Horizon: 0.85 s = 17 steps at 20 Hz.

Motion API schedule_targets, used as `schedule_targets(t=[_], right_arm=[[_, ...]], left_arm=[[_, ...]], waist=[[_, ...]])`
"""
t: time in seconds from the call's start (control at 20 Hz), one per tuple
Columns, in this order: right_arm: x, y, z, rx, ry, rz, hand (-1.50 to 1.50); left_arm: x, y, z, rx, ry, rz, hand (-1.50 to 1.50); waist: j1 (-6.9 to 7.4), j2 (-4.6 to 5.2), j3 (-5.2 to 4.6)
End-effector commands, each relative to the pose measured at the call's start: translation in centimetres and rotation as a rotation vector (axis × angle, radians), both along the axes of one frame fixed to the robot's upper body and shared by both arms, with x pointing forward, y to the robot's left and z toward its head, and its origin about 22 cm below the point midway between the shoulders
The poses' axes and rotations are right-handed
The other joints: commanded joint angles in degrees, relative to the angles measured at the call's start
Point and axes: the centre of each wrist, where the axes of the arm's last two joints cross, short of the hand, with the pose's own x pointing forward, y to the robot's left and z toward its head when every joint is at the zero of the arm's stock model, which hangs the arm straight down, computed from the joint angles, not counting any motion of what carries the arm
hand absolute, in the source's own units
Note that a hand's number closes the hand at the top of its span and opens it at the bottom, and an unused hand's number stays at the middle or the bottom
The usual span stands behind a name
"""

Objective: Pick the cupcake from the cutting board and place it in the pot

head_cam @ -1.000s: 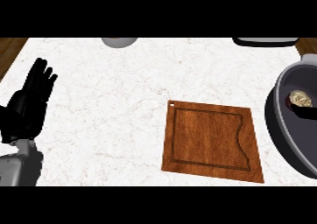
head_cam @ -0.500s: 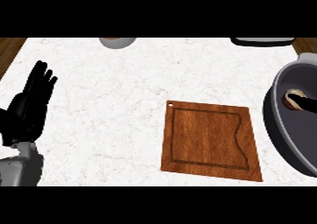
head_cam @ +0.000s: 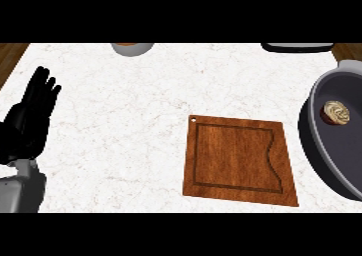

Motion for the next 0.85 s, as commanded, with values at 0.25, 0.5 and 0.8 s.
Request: schedule_targets(t=[0.25, 0.5, 0.8], right_arm=[[-9.1, -5.6, 1.6, 0.027, -0.007, 0.034, -1.50], [-11.4, -6.9, 0.5, 0.012, -0.010, 0.050, -1.50], [-13.9, -8.7, 0.5, 0.015, 0.013, 0.056, -1.50]], left_arm=[[-1.0, -0.2, -0.6, 0.016, -0.009, 0.011, 0.00], [-0.4, 0.0, 0.4, -0.008, 0.002, 0.005, 0.00], [1.5, -0.6, -0.2, 0.010, 0.001, -0.006, 0.00]], waist=[[-0.02, -0.05, -0.03], [0.22, 0.02, -0.02], [0.08, 0.06, -0.02]])
